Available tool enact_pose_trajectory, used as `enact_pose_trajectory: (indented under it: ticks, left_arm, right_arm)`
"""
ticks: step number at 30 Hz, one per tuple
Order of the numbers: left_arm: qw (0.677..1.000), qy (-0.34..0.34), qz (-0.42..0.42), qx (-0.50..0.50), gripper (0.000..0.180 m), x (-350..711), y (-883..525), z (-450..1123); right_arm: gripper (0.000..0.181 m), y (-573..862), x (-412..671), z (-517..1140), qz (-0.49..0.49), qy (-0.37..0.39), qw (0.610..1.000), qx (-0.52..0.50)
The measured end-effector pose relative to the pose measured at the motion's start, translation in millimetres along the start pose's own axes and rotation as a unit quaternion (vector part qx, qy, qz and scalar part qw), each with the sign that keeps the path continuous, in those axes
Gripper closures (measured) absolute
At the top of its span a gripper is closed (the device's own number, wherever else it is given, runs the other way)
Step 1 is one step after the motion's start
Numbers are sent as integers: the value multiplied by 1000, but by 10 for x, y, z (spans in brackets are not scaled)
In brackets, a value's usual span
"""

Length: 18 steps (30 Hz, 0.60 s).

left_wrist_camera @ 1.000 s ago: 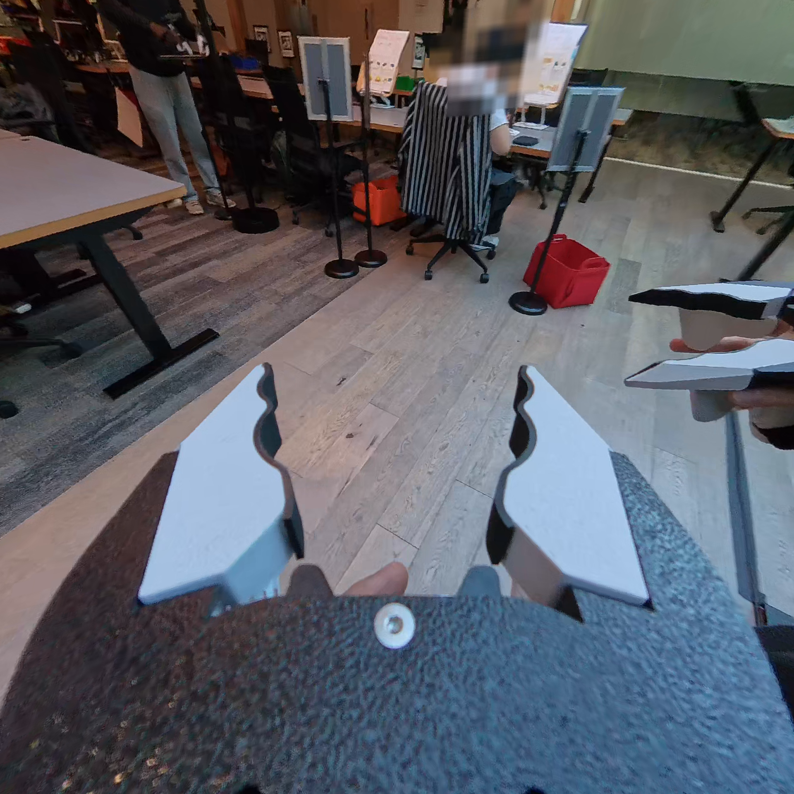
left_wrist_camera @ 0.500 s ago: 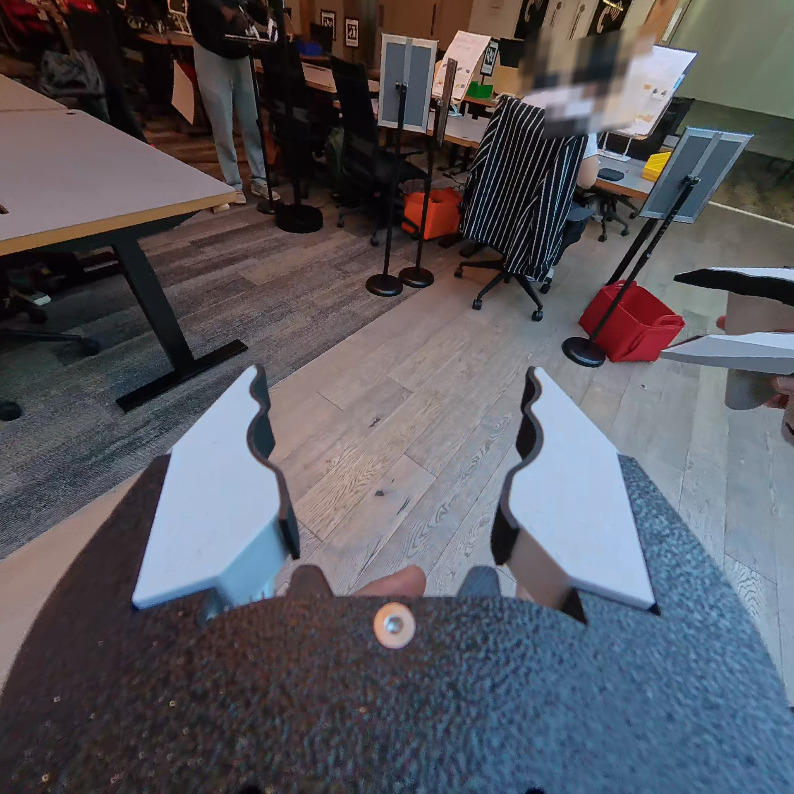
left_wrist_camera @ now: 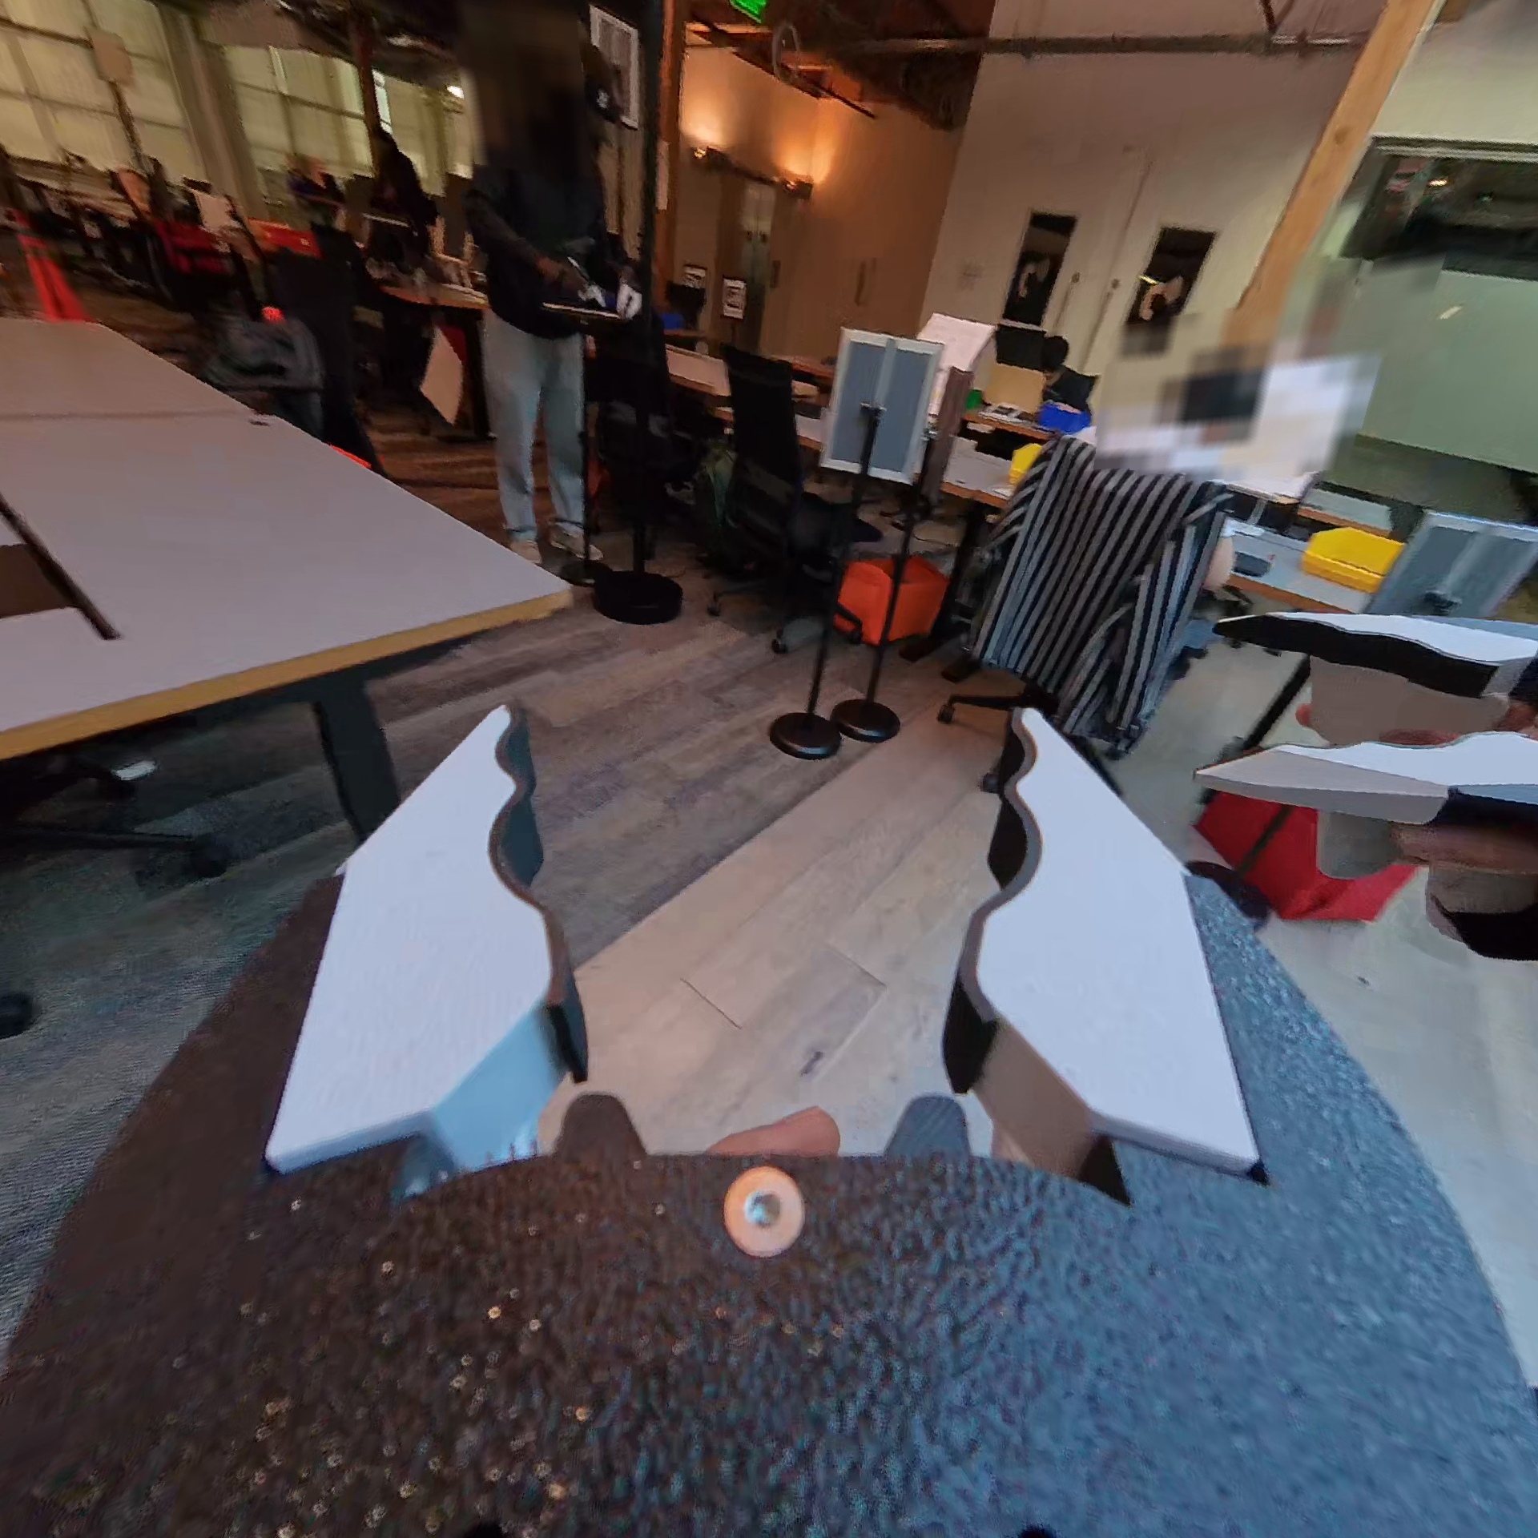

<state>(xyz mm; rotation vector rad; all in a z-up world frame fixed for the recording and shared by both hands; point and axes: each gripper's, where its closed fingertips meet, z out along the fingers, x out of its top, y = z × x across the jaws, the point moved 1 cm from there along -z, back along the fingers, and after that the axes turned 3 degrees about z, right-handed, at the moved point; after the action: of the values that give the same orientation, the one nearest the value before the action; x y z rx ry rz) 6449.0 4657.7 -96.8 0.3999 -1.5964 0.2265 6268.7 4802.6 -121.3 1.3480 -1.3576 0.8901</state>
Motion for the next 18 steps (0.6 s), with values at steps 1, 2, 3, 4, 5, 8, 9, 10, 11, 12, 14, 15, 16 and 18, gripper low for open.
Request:
enact_pose_trajectory:
  ticks: [1, 2, 3, 4, 5, 8, 9, 10, 11, 12, 14, 15, 16, 18]
  left_arm:
    - [1000, 3, 3, 22, 71, 45, -167, -12]
    - [999, 7, 5, 47, 71, 82, -323, -52]
    - [997, 9, 6, 72, 71, 107, -467, -116]
    - [995, 9, 8, 96, 71, 115, -594, -195]
    - [993, 8, 11, 121, 71, 110, -716, -289]
    - [976, 2, 25, 217, 71, 69, -1044, -660]
    - [968, 1, 29, 251, 71, 62, -1128, -800]
    - [958, -1, 30, 284, 71, 55, -1200, -942]
    - [948, -3, 31, 317, 71, 46, -1259, -1079]
    - [936, -6, 32, 350, 71, 38, -1304, -1215]
    - [909, -12, 28, 416, 71, 27, -1361, -1469]
    - [894, -14, 24, 446, 71, 25, -1366, -1574]
    - [880, -14, 20, 475, 71, 28, -1357, -1661]
    - [850, 0, 8, 527, 70, 33, -1310, -1784]
  right_arm:
    - [70, -94, 98, 255, -9, 8, 1000, 23]
    - [70, -218, 184, 503, -16, 14, 999, 50]
    - [70, -363, 260, 740, -22, 19, 996, 81]
    - [70, -531, 335, 976, -28, 25, 993, 114]
    - [69, -697, 398, 1194, -36, 31, 988, 145]
    - [69, -1142, 549, 1791, -60, 44, 972, 222]
    - [69, -1286, 596, 1964, -64, 47, 966, 247]
    - [70, -1420, 638, 2119, -66, 49, 958, 273]
    - [70, -1546, 676, 2264, -68, 51, 951, 299]
    - [70, -1683, 711, 2390, -72, 53, 942, 324]
    - [70, -1903, 751, 2616, -87, 54, 922, 372]
    - [70, -2006, 768, 2710, -94, 55, 912, 395]
    - [71, -2090, 794, 2792, -102, 58, 901, 418]
    - [71, -2218, 842, 2929, -117, 64, 878, 460]
